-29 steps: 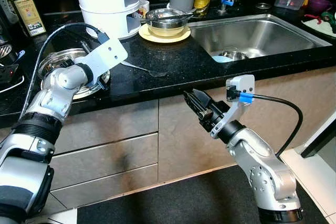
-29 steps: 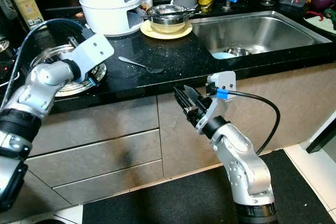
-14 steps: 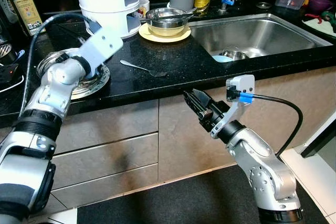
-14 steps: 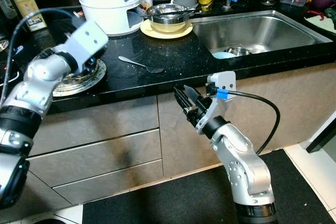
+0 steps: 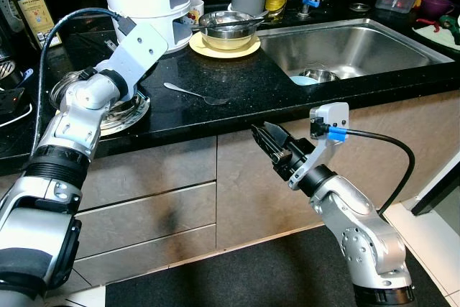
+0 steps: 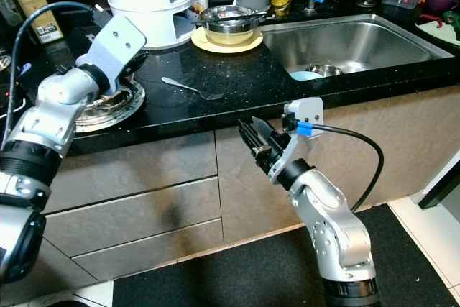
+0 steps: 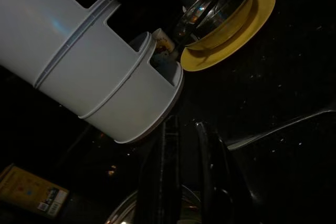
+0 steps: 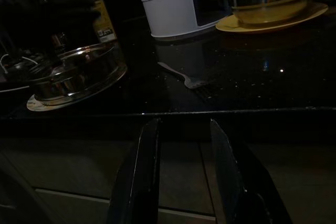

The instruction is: Kitchen organization

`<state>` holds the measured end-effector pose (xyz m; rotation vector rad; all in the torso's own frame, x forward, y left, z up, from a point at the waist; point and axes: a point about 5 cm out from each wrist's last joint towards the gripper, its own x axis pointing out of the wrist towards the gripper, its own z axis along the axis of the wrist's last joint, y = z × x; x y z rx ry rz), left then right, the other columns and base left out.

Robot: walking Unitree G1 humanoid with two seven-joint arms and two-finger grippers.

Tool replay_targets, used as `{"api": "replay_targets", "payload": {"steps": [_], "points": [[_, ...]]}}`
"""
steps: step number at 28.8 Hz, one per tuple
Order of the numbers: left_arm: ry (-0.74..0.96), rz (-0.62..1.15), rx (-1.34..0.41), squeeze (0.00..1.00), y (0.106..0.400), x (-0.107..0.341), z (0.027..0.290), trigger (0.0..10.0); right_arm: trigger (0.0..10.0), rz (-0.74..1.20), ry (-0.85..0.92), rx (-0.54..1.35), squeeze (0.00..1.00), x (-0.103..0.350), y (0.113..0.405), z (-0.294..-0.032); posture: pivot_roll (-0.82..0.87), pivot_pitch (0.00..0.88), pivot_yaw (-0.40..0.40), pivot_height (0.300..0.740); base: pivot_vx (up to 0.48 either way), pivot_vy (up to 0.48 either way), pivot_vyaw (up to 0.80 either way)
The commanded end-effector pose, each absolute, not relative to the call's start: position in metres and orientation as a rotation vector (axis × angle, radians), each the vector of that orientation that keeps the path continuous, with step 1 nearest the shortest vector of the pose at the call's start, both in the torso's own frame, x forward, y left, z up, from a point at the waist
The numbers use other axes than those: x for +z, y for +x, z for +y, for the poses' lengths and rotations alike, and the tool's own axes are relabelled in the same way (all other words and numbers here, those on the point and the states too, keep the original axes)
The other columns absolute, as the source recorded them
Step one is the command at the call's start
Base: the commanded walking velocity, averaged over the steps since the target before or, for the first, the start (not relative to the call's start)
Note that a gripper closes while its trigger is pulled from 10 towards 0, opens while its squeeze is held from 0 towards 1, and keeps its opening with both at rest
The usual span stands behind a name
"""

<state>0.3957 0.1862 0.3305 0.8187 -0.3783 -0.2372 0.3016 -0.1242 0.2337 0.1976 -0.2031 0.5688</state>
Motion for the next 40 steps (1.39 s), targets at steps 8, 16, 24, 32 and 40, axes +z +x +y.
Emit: {"api": "replay_targets", "payload": {"steps": [8,16,24,32,40], "points": [[0.89,-0.294,-0.247,0.22,0.398,0.321,0.194,10.0,10.0,-0.197,0.198,0.57,0.0,0.232,0.301,-0.124,-0.05,0.137,0.016,0.74,0.0,0.0,0.0],[0.649,-0.326,-0.194,0.0,0.397,0.364,0.225,10.0,10.0,-0.199,0.196,0.568,0.0,0.233,0.302,-0.125,-0.06,0.136,0.015,0.74,0.0,0.0,0.0],[0.744,-0.205,-0.287,0.0,0.388,0.371,0.256,10.0,10.0,-0.196,0.197,0.567,0.0,0.232,0.301,-0.125,-0.05,0.135,0.017,0.74,0.0,0.0,0.0],[0.766,-0.035,-0.486,1.0,0.382,0.353,0.268,10.0,10.0,-0.195,0.2,0.566,0.0,0.231,0.3,-0.125,-0.04,0.132,0.022,0.74,0.0,0.0,0.0],[0.858,0.038,-0.547,0.0,0.385,0.335,0.265,10.0,10.0,-0.194,0.202,0.561,0.0,0.23,0.298,-0.125,-0.05,0.139,0.027,0.74,0.0,0.0,0.0]]}}
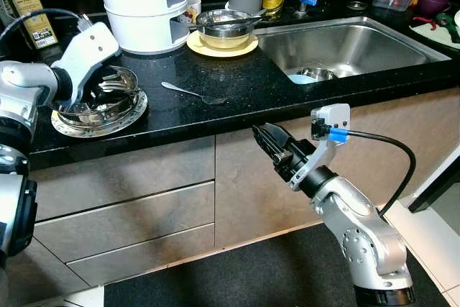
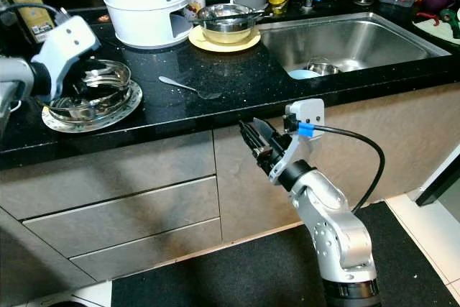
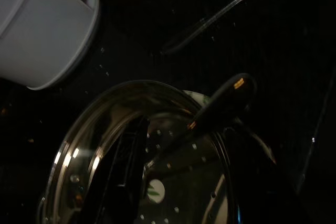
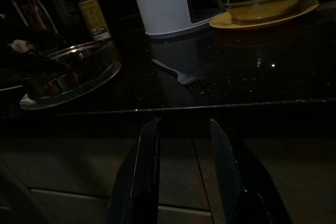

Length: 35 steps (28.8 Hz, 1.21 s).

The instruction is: Kitchen organization

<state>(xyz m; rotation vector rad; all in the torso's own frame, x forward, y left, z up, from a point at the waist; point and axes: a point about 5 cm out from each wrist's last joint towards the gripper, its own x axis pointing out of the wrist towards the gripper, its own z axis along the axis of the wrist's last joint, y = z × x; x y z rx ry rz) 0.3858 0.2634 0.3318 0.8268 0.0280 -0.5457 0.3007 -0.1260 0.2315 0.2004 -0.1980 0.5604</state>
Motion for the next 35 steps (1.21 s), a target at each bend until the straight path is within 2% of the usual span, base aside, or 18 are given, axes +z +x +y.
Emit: {"api": "replay_targets", "payload": {"steps": [1,11,21,22,24,25,35], "points": [[0.866,0.042,-0.546,0.0,0.385,0.335,0.265,10.0,10.0,-0.194,0.202,0.56,0.0,0.23,0.297,-0.126,-0.05,0.139,0.027,0.74,0.0,0.0,0.0],[1.077,0.093,-0.448,0.0,0.391,0.327,0.265,10.0,10.0,-0.195,0.202,0.55,0.0,0.23,0.297,-0.127,-0.05,0.144,0.038,0.74,0.0,0.0,0.0],[1.051,0.075,-0.46,0.0,0.394,0.315,0.257,10.0,10.0,-0.196,0.202,0.55,0.0,0.231,0.298,-0.127,-0.05,0.148,0.034,0.74,0.0,0.0,0.0],[1.032,0.079,-0.476,0.0,0.394,0.313,0.256,6.3,10.0,-0.196,0.202,0.55,0.0,0.231,0.298,-0.127,-0.05,0.148,0.034,0.74,0.0,0.0,0.0],[1.02,0.081,-0.485,0.0,0.395,0.311,0.255,6.3,10.0,-0.196,0.201,0.55,0.0,0.231,0.298,-0.127,-0.05,0.148,0.034,0.74,0.0,0.0,0.0],[1.0,0.081,-0.499,0.0,0.395,0.31,0.254,0.0,10.0,-0.196,0.2,0.55,0.0,0.231,0.298,-0.127,-0.05,0.149,0.03,0.74,0.0,0.0,0.0],[0.959,0.076,-0.532,0.0,0.395,0.309,0.251,0.0,10.0,-0.199,0.193,0.551,0.0,0.232,0.3,-0.128,-0.05,0.146,0.029,0.74,0.0,0.0,0.0]]}}
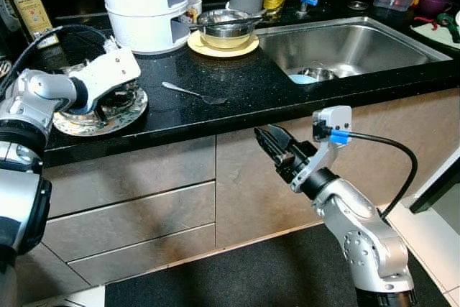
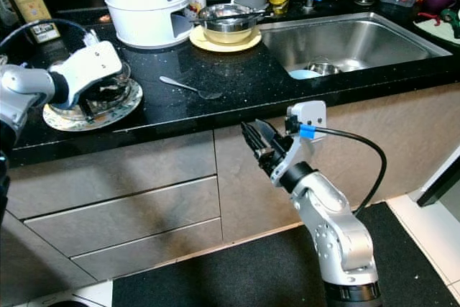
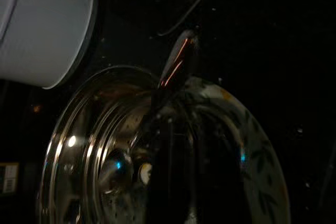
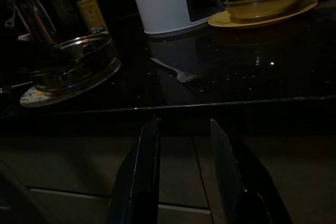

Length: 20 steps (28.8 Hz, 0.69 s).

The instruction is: Kitchen organization

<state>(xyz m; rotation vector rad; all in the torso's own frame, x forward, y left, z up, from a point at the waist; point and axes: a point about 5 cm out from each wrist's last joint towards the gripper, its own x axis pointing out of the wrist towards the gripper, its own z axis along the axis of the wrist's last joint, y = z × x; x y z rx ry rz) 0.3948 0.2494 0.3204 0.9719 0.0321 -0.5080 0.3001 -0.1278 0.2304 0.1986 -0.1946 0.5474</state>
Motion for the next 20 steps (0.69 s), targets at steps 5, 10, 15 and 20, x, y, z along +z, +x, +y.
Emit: {"api": "replay_targets", "payload": {"steps": [5,10,15,20], "points": [[0.953,0.075,-0.537,0.0,0.394,0.31,0.252,0.0,10.0,-0.201,0.192,0.551,0.0,0.232,0.3,-0.128,-0.05,0.143,0.029,0.74,0.0,0.0,0.0],[0.954,0.062,-0.527,0.0,0.394,0.313,0.253,0.0,10.0,-0.204,0.19,0.551,0.0,0.233,0.3,-0.128,-0.05,0.141,0.031,0.74,0.0,0.0,0.0],[0.905,-0.01,-0.471,0.0,0.393,0.331,0.256,0.0,10.0,-0.207,0.186,0.549,0.0,0.233,0.3,-0.129,-0.06,0.14,0.034,0.74,0.0,0.0,0.0],[0.83,-0.056,-0.467,0.0,0.387,0.348,0.265,0.0,10.0,-0.209,0.184,0.545,0.0,0.233,0.3,-0.13,-0.06,0.139,0.035,0.74,0.0,0.0,0.0]]}}
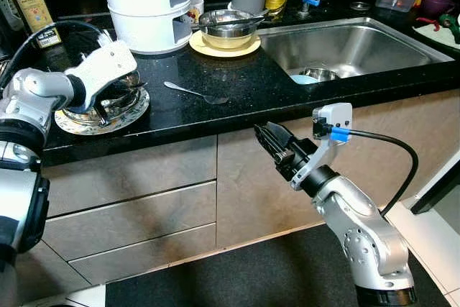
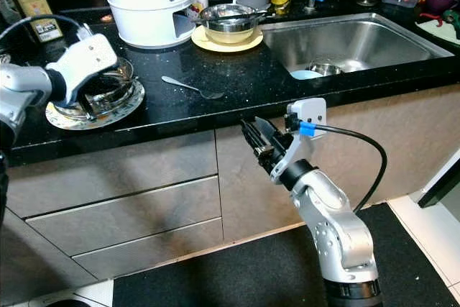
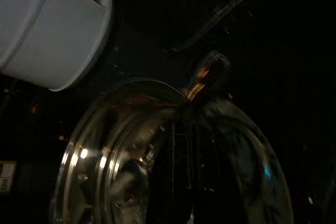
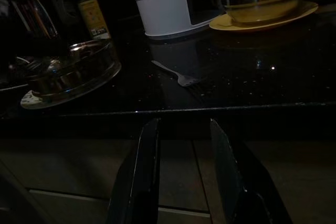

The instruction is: Kitchen organization

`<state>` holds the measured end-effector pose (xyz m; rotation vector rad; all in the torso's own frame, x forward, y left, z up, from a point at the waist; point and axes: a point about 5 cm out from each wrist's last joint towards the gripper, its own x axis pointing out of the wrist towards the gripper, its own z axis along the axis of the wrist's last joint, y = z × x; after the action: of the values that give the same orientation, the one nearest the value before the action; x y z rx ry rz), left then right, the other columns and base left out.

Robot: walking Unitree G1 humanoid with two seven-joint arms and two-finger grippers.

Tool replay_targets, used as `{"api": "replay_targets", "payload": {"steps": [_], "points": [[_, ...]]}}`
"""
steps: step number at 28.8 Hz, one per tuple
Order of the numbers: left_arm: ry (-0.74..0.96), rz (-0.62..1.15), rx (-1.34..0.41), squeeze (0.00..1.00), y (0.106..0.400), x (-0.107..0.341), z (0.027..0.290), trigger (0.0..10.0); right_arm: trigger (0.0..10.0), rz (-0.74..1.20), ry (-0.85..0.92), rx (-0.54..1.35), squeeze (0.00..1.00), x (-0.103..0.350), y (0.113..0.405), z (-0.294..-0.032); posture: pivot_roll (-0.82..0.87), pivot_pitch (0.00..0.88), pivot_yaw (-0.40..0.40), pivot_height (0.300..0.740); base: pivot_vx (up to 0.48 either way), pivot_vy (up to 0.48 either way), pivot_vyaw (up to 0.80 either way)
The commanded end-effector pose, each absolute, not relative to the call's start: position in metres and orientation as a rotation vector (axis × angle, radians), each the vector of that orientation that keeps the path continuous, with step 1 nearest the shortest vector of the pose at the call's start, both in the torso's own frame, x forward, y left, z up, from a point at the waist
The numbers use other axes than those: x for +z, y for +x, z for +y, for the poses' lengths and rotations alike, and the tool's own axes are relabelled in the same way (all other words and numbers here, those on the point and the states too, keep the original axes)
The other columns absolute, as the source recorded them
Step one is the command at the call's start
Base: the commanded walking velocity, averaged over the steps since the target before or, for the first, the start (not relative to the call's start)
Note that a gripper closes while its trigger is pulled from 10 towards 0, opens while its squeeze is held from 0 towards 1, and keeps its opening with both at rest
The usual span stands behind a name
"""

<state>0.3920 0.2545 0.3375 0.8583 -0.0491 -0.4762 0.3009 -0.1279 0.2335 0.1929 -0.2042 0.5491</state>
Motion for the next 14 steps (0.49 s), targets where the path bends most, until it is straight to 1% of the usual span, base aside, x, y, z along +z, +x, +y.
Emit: {"api": "replay_targets", "payload": {"steps": [1,2,3,4,7,9,10,11,14], "points": [[0.824,-0.055,-0.476,0.0,0.3856,0.3489,0.2663,0.0,10.0,-0.21,0.183,0.544,0.0,0.2334,0.2996,-0.1296,-0.06,0.139,0.035,0.74,0.0,0.0,0.0],[0.824,-0.055,-0.476,0.0,0.3856,0.3489,0.2663,0.0,10.0,-0.21,0.183,0.544,0.0,0.2334,0.2996,-0.1296,-0.06,0.139,0.035,0.74,0.0,0.0,0.0],[0.814,-0.051,-0.492,0.0,0.3845,0.348,0.2672,4.7,10.0,-0.209,0.183,0.545,0.0,0.2332,0.2993,-0.1295,-0.06,0.139,0.035,0.74,0.0,0.0,0.0],[0.811,-0.053,-0.502,0.0,0.3839,0.347,0.2677,10.0,10.0,-0.209,0.185,0.546,0.0,0.2331,0.2994,-0.1293,-0.05,0.136,0.034,0.74,0.0,0.0,0.0],[0.792,-0.071,-0.505,0.0,0.3835,0.3467,0.2678,10.0,10.0,-0.209,0.187,0.548,0.0,0.233,0.2996,-0.1289,-0.05,0.136,0.034,0.74,0.0,0.0,0.0],[0.729,-0.106,-0.507,0.0,0.3838,0.3486,0.2665,10.0,10.0,-0.21,0.188,0.55,0.0,0.2332,0.3002,-0.1283,-0.05,0.132,0.029,0.74,0.0,0.0,0.0],[0.729,-0.106,-0.507,0.0,0.3838,0.3486,0.2665,10.0,10.0,-0.21,0.188,0.55,0.0,0.2332,0.3002,-0.1283,-0.05,0.132,0.029,0.74,0.0,0.0,0.0],[0.668,-0.152,-0.539,1.0,0.3836,0.3513,0.2621,10.0,10.0,-0.212,0.188,0.552,0.0,0.2338,0.301,-0.1279,-0.05,0.132,0.029,0.74,0.0,0.0,0.0],[0.654,-0.174,-0.58,1.0,0.3826,0.352,0.2589,10.0,10.0,-0.214,0.188,0.552,0.0,0.2343,0.3011,-0.1275,-0.05,0.131,0.031,0.74,0.0,0.0,0.0]]}}
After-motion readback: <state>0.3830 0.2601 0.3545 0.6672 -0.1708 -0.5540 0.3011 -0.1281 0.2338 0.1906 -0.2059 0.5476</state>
